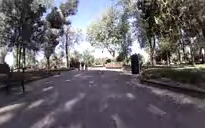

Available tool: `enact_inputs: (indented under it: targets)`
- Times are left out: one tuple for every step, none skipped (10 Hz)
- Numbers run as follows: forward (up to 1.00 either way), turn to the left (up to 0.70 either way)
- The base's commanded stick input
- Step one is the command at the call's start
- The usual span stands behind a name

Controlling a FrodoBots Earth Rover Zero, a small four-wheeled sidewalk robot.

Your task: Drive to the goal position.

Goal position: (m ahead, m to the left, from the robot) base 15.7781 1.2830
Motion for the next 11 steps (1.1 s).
enact_inputs:
  targets:
    - [1.00,0.02]
    - [1.00,0.02]
    - [1.00,0.02]
    - [1.00,0.02]
    - [1.00,-0.27]
    - [1.00,-0.38]
    - [1.00,-0.11]
    - [1.00,0.02]
    - [1.00,0.02]
    - [1.00,-0.18]
    - [1.00,0.01]
